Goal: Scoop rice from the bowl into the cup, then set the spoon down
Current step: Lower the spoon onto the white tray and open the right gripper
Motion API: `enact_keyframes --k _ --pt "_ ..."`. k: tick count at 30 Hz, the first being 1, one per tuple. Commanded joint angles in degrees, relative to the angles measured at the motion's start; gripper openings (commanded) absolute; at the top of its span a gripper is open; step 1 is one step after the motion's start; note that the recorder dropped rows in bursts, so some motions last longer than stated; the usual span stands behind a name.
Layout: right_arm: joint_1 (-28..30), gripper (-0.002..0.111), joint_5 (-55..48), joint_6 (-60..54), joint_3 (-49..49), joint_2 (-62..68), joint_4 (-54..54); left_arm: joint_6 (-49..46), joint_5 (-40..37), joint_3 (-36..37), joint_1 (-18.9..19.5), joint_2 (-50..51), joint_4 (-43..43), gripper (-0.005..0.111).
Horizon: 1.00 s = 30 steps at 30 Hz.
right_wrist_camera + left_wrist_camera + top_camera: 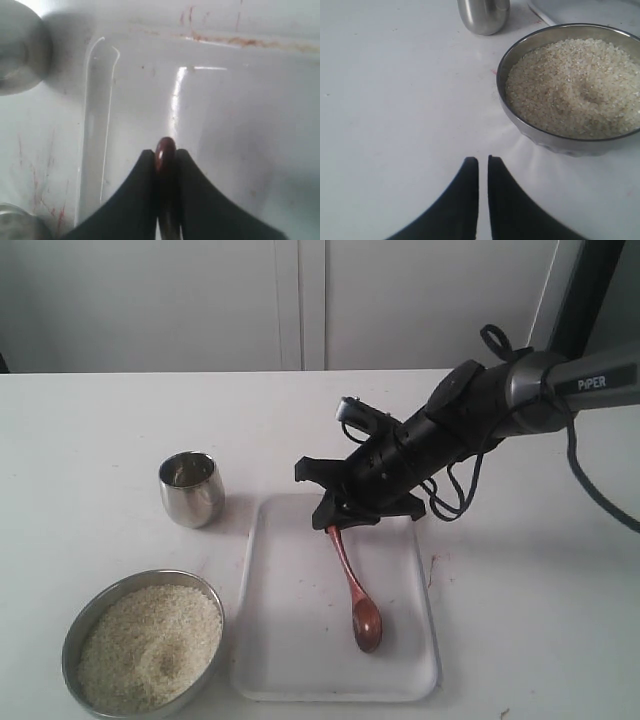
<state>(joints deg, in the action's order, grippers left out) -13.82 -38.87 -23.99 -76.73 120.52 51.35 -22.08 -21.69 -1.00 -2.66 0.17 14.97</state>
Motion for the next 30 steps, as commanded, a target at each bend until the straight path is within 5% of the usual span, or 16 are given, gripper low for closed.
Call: enact_keyframes --k 1,18,30 --pt "-0.4 0.000 0.5 0.2 0.2 -1.0 -0.9 -0.2 -0.2 0.3 0.2 -0.2 0.4 0.014" --pt "-0.5 0.000 0.8 0.2 0.2 -1.0 -3.6 -0.2 -0.2 0.3 0.2 -0.2 0.4 0.014" --pt "-0.5 0.034 1.6 -0.1 0.2 -1.0 -3.6 -0.2 -0.2 0.3 0.2 -0.2 0.4 0.014"
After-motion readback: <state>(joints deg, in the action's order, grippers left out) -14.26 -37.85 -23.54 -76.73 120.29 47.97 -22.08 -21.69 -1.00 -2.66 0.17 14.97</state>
